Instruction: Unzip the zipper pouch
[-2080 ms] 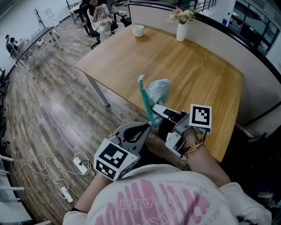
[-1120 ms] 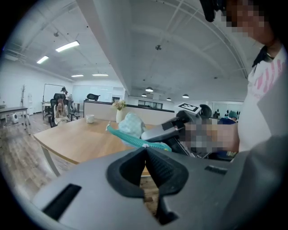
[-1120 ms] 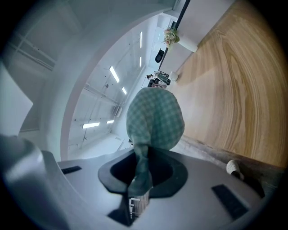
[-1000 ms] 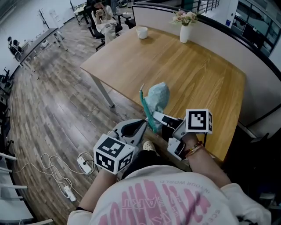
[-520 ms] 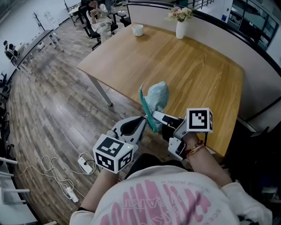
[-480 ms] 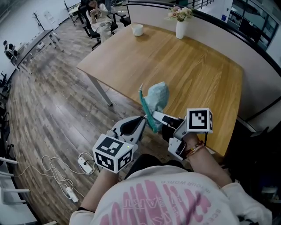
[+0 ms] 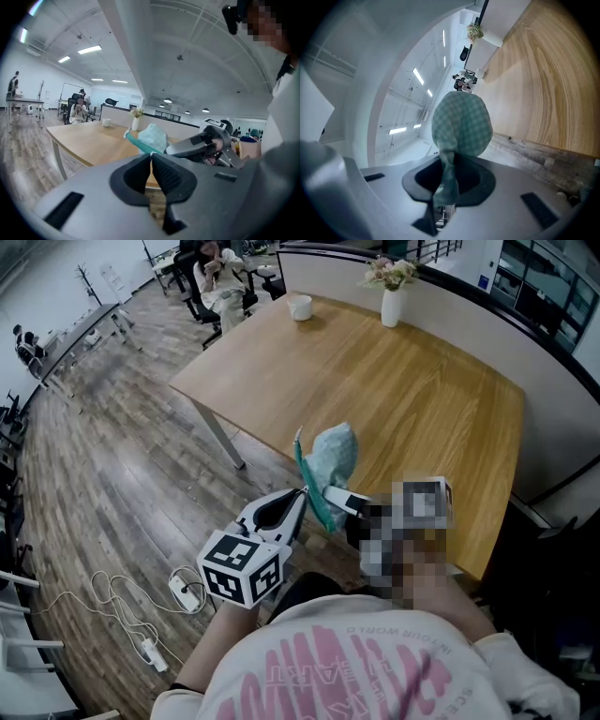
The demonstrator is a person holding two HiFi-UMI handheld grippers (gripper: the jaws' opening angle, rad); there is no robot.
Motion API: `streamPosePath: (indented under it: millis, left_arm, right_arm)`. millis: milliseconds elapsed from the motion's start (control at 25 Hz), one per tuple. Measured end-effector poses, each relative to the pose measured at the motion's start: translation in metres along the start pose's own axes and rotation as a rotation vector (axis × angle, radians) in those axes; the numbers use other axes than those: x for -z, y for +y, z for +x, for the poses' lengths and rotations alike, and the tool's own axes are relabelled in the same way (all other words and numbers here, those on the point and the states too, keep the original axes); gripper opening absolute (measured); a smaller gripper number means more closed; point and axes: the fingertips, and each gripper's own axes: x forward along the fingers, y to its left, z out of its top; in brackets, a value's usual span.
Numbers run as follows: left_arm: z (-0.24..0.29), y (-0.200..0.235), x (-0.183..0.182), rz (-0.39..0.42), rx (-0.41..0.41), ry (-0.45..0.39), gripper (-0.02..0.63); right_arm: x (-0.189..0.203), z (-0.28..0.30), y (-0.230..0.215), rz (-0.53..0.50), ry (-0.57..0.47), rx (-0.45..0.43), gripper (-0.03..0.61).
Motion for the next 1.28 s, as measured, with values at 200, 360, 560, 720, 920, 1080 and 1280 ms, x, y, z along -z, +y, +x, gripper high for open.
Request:
streamPosePath:
  millis: [200, 360, 560, 720, 920, 1080, 1280]
  left_arm:
    - [-0.002, 0.003, -0.003, -0.004, -0.010, -0.013, 0.021]
    - [-0.002, 0.008, -0.005, -0.010, -0.021, -0.023, 0.023]
    - [-0.005, 0.013, -0.007, -0.025, -0.041, -0.040, 0.021]
    - [-0.006, 0.016, -0.011, -0.024, -0.052, -0.047, 0.021]
    - [-0.010, 0.020, -0.013, -0.026, -0.087, -0.055, 0.021]
    - [-0.012, 0.022, -0.019, -0.026, -0.101, -0.070, 0.021]
    - [-0.014, 0.035, -0.017, -0.032, -0.137, -0.074, 0.020]
  right_arm:
    - [-0.001, 0.003, 0.004, -0.014, 0.007, -0.020, 0.054]
    - [-0.001, 0.004, 0.004, -0.003, 0.011, -0.016, 0.055]
    - [0.002, 0.006, 0.007, 0.014, 0.020, -0.020, 0.055]
    - [0.000, 0.007, 0.011, 0.002, 0.022, -0.025, 0.055]
    - [0.002, 0.008, 0.012, -0.006, 0.039, -0.037, 0.055]
    - [0.000, 0.008, 0.017, -0.024, 0.041, -0.052, 0.055]
    - [0.002, 0.016, 0.014, 0.010, 0.049, -0.047, 0.055]
